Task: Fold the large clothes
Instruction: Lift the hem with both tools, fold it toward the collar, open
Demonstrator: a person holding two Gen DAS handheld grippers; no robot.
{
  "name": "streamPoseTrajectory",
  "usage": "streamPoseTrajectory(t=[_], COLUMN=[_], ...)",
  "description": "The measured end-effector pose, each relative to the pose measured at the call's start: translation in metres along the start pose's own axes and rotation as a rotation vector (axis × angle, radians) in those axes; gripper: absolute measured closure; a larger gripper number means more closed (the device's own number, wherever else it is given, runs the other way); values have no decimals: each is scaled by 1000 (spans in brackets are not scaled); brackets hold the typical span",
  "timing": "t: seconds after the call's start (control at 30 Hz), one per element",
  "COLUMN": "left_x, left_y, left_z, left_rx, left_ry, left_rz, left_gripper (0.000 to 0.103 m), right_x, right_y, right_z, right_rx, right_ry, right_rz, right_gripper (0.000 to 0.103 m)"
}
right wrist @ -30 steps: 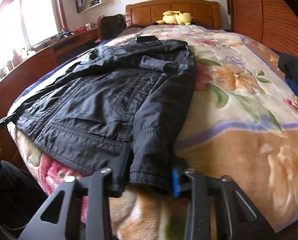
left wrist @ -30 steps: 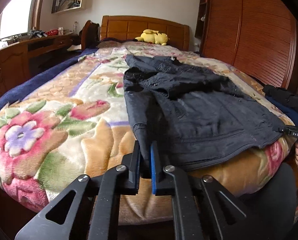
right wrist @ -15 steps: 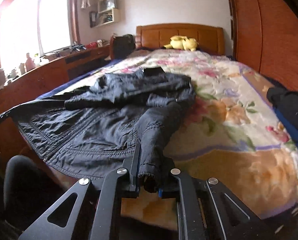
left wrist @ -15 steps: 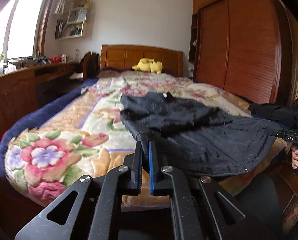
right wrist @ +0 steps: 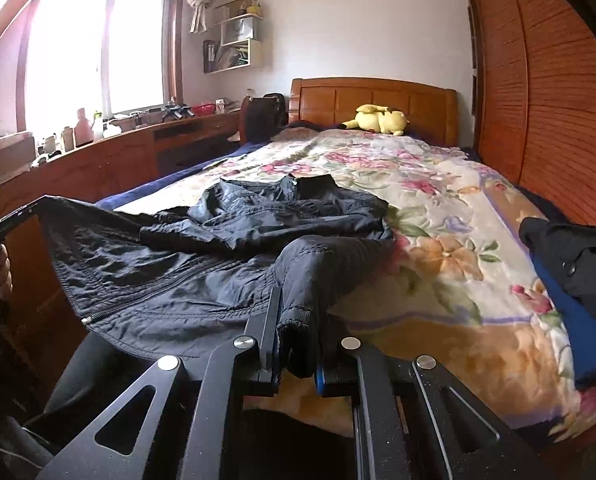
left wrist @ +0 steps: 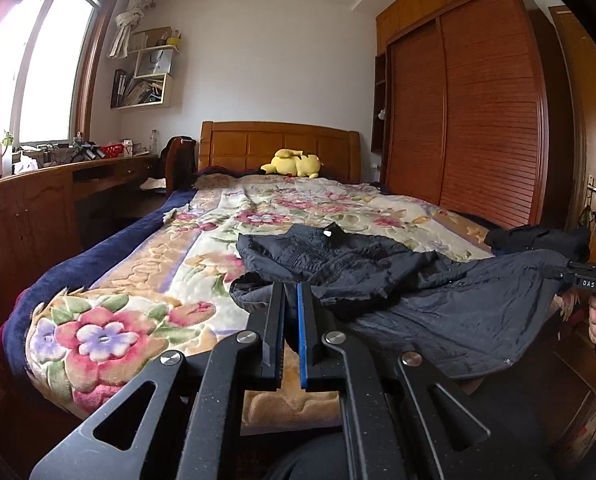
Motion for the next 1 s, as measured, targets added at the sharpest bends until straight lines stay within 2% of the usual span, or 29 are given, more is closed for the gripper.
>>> streamPoseTrajectory(t=[0.17,0.27,0.4,0.67,1.0], left_x=[11,31,52,98,175], left_y=[13,26,30,27,54], left_z=[5,18,33,47,54], left_rx=[-27,-62,-47,36,50], left_ry=[3,9,13,54,107], left_rz=[-8,-27,-22,-1,29], left_gripper=[97,97,97,97,97], right_x=[8,16,36,99,189], right_y=[2,3,1,8,6], right_z=[1,14,34,50,67], right_rx=[14,1,0,-40,-67], right_ry=[-2,-15,-27,2,37], right_rz=[-11,-27,-41,-70,-76], right_gripper=[91,91,91,91,91])
Point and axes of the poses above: each gripper's, at about its wrist camera, not at the fingertips, and x roughly the way its jaws point, y to its left, z to its top, the point moved 1 cm from there along x, roughly the way its jaws point, and after that the axes turned 11 degrees about -z, right-handed, at the moved point
